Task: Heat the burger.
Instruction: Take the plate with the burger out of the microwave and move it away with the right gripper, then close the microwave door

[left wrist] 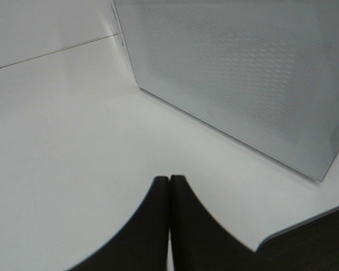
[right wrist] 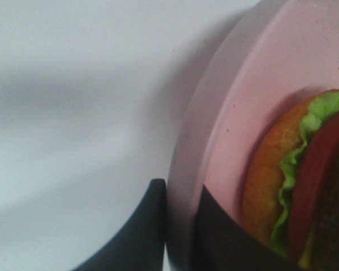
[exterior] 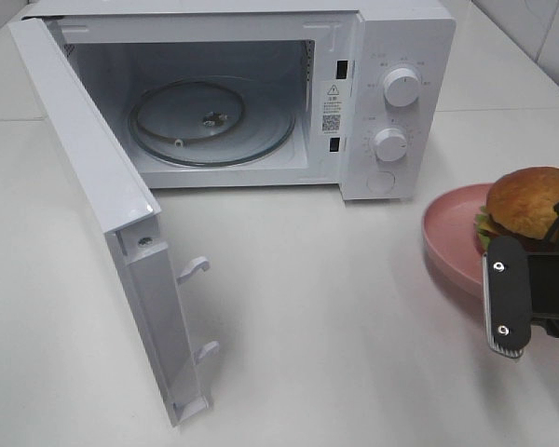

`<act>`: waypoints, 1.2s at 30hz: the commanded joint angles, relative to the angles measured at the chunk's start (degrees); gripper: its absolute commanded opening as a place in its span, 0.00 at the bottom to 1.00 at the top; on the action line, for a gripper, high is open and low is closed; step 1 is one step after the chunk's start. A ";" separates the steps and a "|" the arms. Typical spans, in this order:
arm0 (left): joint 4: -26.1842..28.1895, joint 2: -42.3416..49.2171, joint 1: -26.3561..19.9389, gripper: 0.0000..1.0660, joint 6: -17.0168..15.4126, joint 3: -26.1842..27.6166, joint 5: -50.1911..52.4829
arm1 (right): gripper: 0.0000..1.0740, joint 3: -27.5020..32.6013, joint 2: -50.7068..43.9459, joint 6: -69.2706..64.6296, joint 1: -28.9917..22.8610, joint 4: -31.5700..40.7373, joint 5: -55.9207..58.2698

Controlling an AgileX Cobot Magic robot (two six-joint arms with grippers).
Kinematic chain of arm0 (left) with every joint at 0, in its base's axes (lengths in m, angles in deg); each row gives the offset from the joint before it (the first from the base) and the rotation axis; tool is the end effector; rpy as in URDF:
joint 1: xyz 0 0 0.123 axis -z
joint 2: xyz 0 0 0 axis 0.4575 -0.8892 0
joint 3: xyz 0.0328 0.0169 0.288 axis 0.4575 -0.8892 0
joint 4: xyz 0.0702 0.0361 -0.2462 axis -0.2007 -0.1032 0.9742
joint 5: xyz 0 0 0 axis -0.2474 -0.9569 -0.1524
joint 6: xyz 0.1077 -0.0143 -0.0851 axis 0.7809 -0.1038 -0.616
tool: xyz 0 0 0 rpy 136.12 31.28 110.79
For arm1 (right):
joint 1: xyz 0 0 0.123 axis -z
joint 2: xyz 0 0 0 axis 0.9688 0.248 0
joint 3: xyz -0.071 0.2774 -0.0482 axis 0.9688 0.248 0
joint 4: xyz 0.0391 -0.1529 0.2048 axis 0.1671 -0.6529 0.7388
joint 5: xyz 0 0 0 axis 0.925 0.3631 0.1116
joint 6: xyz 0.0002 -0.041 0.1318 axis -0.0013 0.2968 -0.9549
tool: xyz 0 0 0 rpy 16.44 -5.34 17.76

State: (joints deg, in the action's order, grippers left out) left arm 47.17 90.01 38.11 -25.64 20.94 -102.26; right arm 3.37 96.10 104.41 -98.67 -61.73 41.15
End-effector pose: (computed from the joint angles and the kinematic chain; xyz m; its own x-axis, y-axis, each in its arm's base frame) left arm 0.0344 -0.0166 0.2602 -0.3889 0.2451 -0.8881 0.3209 0.9396 0.1188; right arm 0.2167 0.0609 0.1050 -0.0116 -0.9999 0.0019 -0.8582 0.0089 -0.5132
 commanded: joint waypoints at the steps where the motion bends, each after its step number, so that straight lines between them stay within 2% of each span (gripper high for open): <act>1: 0.17 0.46 -0.29 0.00 -0.34 -0.11 0.74 | 0.02 -0.92 1.95 -1.89 3.38 -1.60 -1.38; 12: 0.17 0.46 -0.29 0.00 -0.34 -0.11 0.74 | 0.03 -7.51 12.66 -9.85 5.04 -1.60 -1.55; 18: 0.17 0.46 -0.29 0.00 -0.34 -0.11 0.74 | 0.04 -9.11 16.79 -13.69 5.04 -1.60 -1.72; 29: 0.17 0.46 -0.29 0.00 -0.34 -0.11 0.74 | 0.17 -10.94 17.13 -15.24 5.04 -1.78 -3.21; 31: 0.17 0.46 -0.29 0.00 -0.34 -0.11 0.74 | 0.20 -11.69 17.13 -15.81 5.04 -1.72 -2.98; 33: 0.17 0.46 -0.29 0.00 -0.34 -0.11 0.74 | 0.28 -13.01 17.13 -18.22 5.04 -1.60 -3.04; 36: 0.17 0.46 -0.29 0.00 -0.34 -0.11 0.74 | 0.30 -13.01 17.13 -18.74 5.04 -1.38 -3.04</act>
State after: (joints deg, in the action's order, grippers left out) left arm 47.17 90.01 38.11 -25.64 20.94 -102.26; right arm -9.18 113.29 86.19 -94.03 -63.11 38.34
